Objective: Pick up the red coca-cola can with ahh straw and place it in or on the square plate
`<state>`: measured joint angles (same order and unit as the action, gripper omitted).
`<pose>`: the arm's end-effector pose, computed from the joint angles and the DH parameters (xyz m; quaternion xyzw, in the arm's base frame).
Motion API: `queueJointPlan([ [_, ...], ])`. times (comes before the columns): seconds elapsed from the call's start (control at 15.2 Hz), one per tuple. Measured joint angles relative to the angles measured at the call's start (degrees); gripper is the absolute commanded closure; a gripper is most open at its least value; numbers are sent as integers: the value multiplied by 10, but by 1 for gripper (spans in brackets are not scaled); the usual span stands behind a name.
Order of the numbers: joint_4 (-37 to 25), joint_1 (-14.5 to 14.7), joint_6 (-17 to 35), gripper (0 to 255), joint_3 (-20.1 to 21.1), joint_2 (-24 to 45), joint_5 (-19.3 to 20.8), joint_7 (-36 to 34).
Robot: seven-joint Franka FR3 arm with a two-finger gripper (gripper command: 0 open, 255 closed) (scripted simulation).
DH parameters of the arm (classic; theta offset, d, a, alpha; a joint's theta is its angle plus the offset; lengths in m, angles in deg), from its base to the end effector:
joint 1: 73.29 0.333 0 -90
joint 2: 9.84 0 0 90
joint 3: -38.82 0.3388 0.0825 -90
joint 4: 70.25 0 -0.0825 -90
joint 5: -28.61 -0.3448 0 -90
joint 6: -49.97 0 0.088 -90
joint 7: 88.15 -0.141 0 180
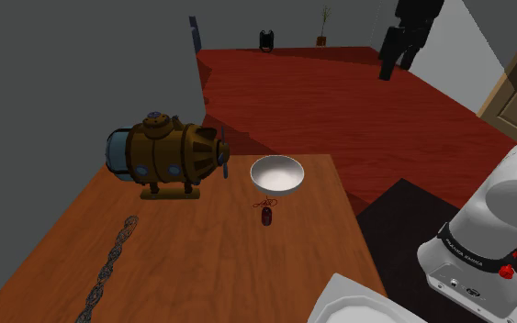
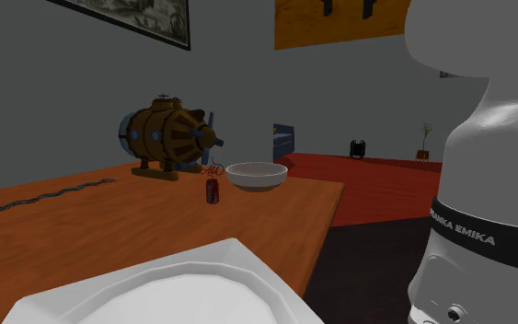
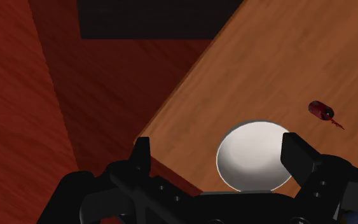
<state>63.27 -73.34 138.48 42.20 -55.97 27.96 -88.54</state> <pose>0.2439 0.0222 0.5856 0.9997 0.0170 0.0097 0.0154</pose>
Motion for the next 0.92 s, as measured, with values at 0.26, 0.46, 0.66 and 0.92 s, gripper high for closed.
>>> queueJointPlan([
  [0.26, 31, 1, 26, 0, 25, -5, -18, -38],
  [0.46, 69, 3, 66, 0, 58, -4, -41, -89],
  [0.66, 104, 7, 105, 0, 95, -1, -67, -143],
  [0.92, 138, 12, 169, 0, 151, 25, -102, -217],
])
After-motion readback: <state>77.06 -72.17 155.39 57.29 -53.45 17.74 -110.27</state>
